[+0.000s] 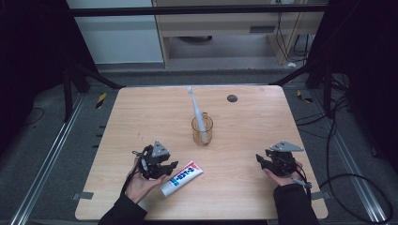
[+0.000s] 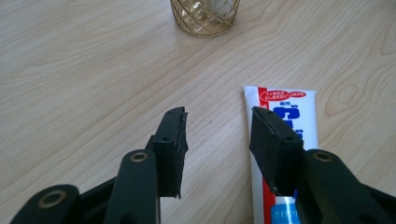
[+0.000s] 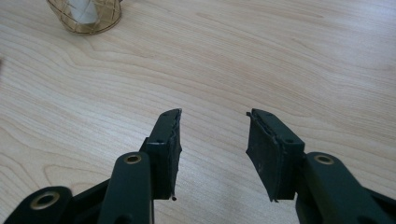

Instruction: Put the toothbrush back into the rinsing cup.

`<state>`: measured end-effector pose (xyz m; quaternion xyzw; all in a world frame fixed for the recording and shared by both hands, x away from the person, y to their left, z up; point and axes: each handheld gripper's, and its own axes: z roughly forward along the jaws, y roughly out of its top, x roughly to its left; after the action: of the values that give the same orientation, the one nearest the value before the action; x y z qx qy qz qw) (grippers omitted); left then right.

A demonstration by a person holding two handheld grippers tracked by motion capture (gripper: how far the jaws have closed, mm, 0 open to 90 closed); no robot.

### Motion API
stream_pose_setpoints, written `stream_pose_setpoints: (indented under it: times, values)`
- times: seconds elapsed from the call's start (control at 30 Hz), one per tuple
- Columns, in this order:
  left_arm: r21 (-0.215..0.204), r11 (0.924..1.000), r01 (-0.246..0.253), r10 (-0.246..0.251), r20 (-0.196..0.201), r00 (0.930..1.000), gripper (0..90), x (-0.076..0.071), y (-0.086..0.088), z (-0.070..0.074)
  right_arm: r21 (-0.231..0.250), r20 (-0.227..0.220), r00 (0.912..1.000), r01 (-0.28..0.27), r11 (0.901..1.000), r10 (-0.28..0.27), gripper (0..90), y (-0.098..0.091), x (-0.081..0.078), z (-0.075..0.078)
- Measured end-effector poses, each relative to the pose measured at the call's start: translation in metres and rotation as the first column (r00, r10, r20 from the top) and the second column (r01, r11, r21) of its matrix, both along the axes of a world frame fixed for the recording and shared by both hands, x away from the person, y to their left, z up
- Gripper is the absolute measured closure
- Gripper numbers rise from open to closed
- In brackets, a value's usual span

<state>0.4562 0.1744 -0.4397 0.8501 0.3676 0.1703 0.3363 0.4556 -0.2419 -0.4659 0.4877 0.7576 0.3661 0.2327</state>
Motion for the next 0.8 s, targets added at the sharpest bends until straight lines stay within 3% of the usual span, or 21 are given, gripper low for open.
stream_pose_setpoints:
  times: [0.13, 0.3, 0.53, 0.63, 0.8]
  values:
    - [-0.016, 0.9996, -0.023, 0.023, -0.001, 0.9997, 47.6, -0.002, 0.004, 0.007, 0.002, -0.002, 1.0000, 0.004, 1.0000, -0.004, 53.8, -0.001, 0.000, 0.000]
    - [-0.022, 0.9997, 0.008, -0.009, -0.009, 0.9999, 43.5, -0.005, 0.004, 0.014, 0.003, -0.002, 1.0000, 0.006, 1.0000, -0.006, 53.6, -0.002, 0.000, 0.000]
    - [0.010, 0.9972, 0.075, -0.074, -0.051, 0.9959, 35.0, -0.008, -0.007, 0.012, -0.002, -0.002, 1.0000, 0.009, 1.0000, -0.009, 53.3, -0.002, 0.000, 0.001]
    - [0.025, 0.9961, 0.084, -0.082, -0.079, 0.9935, 31.9, -0.008, -0.014, 0.009, -0.003, 0.001, 1.0000, 0.007, 1.0000, -0.007, 53.2, -0.002, 0.001, 0.001]
    - [0.047, 0.9940, 0.099, -0.095, -0.088, 0.9916, 27.9, -0.007, -0.024, 0.003, 0.003, -0.008, 1.0000, 0.004, 1.0000, -0.004, 52.9, -0.001, 0.000, 0.001]
